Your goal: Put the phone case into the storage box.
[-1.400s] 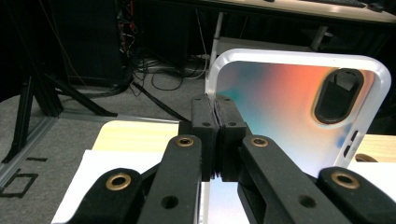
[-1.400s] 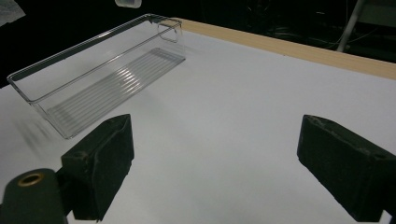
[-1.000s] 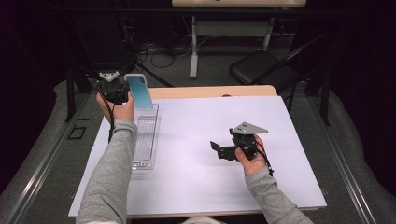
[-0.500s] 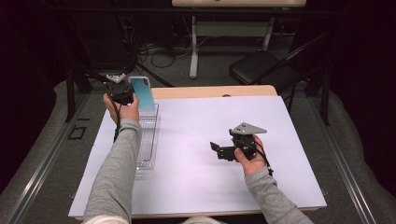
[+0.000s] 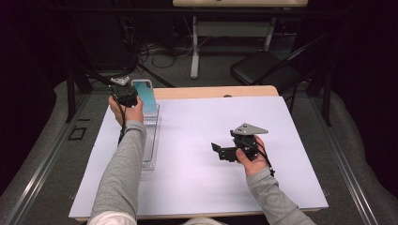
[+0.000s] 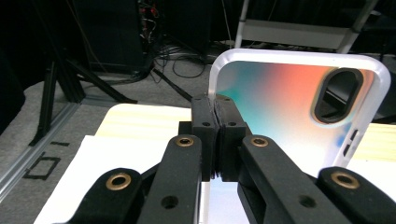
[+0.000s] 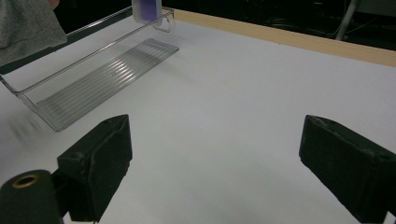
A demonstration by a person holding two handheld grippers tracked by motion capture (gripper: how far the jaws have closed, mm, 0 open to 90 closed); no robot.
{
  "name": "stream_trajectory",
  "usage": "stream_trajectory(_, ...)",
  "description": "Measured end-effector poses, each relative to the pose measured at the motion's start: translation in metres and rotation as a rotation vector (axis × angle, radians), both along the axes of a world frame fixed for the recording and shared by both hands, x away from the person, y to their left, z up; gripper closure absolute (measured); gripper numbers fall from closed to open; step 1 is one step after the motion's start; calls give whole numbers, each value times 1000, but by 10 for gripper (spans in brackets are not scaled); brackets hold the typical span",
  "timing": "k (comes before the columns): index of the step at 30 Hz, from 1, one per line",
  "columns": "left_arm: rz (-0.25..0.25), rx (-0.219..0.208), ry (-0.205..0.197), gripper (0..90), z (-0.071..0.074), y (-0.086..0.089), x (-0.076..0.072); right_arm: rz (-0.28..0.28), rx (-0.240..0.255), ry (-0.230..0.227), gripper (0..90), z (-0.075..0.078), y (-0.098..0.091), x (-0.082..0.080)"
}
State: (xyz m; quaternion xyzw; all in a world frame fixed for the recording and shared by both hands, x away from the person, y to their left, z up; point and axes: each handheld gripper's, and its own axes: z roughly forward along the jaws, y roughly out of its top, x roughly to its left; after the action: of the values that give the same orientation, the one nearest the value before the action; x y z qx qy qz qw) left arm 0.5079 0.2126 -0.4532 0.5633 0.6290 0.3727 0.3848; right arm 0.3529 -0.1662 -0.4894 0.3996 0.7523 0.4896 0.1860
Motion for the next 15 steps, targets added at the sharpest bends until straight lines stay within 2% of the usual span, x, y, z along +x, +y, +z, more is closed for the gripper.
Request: stream_trajectory(15,11,7,25,885,-16,-4,6,5,1,2,101,-1,0,0)
